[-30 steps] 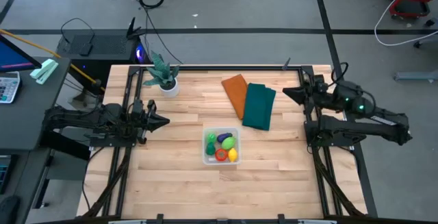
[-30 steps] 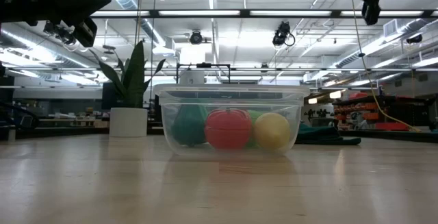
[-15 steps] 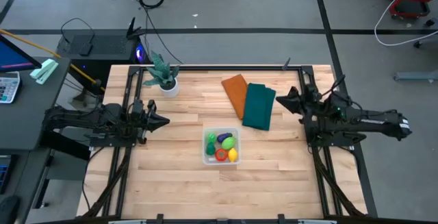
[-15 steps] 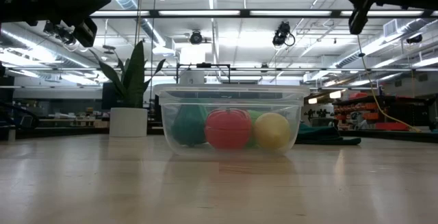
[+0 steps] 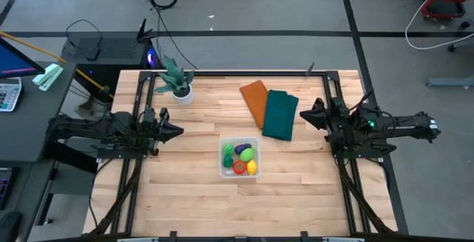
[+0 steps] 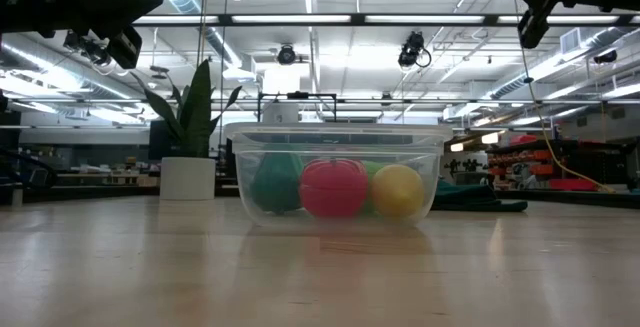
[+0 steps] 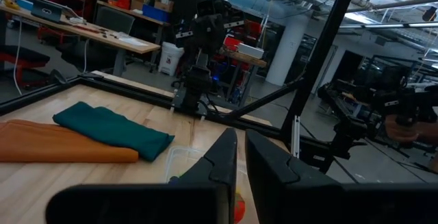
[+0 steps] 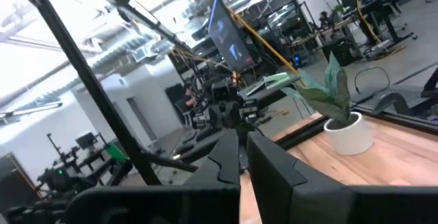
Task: Pick and placing Produce into tupperware
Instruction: Return to Home Position
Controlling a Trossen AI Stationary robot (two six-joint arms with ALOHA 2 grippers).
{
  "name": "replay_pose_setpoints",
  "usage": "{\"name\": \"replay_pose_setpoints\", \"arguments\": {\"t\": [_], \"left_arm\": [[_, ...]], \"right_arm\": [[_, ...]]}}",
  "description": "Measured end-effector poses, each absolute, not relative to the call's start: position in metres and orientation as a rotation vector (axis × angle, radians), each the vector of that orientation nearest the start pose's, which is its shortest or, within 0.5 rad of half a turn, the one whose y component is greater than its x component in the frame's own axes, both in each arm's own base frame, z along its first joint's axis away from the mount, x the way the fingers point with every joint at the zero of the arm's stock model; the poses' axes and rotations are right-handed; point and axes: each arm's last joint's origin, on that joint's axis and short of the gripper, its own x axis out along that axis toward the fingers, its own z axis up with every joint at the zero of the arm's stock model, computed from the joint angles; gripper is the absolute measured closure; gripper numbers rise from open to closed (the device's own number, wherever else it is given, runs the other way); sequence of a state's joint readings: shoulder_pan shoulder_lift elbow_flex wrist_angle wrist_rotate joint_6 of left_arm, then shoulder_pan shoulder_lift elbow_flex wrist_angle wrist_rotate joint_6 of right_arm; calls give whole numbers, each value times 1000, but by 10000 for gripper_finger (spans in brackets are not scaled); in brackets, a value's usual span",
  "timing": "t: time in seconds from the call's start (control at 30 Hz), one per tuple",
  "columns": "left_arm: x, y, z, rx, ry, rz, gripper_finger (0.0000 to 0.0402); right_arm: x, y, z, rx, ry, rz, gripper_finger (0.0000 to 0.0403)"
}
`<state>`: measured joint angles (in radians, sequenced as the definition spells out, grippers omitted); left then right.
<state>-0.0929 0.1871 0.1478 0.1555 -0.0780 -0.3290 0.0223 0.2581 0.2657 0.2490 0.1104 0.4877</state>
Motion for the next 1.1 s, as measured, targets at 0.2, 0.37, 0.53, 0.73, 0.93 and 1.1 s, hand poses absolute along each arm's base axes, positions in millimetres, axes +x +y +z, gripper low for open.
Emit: {"name": "replay_pose_setpoints", "arguments": {"t": [0.2, 0.37, 0.53, 0.73, 0.93, 1.1], "left_arm": [[103, -7, 214, -338, -112, -34, 374], [103, -7, 214, -338, -112, -34, 366], [103, -7, 214, -339, -112, -34, 361], [104, -7, 214, -338, -112, -34, 371], [104, -7, 214, -339, -112, -34, 376], [104, -7, 214, -338, -112, -34, 368]], "right_arm": [[81, -2, 256, 519, -295, -32, 403], [73, -2, 252, 522, -280, -35, 403], [72, -2, 251, 495, -279, -40, 403], [80, -2, 237, 496, -309, -33, 403], [86, -2, 221, 522, -395, -7, 403], [89, -2, 211, 529, -367, -12, 403]]}}
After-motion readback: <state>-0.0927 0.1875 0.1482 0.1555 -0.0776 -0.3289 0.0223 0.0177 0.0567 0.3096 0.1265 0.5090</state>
